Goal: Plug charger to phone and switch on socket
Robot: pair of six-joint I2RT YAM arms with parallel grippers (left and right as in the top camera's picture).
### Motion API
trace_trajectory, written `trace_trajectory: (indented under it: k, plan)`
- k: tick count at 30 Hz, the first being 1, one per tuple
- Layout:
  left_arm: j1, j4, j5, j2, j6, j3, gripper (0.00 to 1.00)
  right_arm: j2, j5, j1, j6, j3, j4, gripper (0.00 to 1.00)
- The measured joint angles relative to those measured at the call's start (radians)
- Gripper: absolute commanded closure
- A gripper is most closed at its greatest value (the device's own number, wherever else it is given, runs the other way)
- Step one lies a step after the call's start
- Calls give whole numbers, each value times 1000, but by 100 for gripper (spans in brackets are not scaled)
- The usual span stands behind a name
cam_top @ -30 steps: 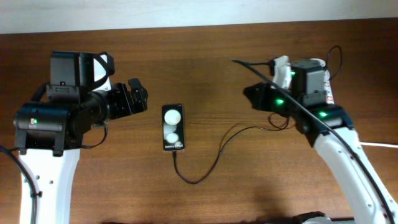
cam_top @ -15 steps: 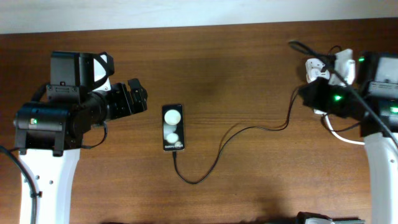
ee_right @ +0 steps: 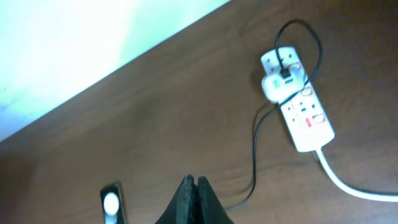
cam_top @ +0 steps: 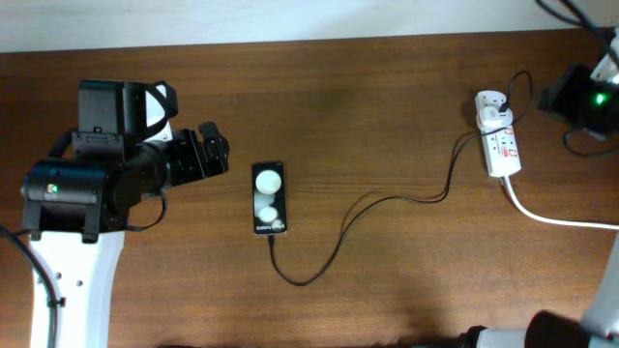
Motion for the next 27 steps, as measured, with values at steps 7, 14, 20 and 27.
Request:
trace_trajectory:
  k: [7, 14, 20, 27]
  plan:
    - [0, 0, 0, 0, 0, 0, 1, 188, 0, -35, -17, 27, 107, 96]
    - [0, 1, 0, 0, 0, 0, 1, 330, 0, -101, -22, 27, 147, 96]
    - [0, 1, 0, 0, 0, 0, 1, 438, 0, -130, -22, 27, 187, 96]
    - [0, 1, 0, 0, 0, 0, 1, 526, -5, -137, -21, 27, 207, 96]
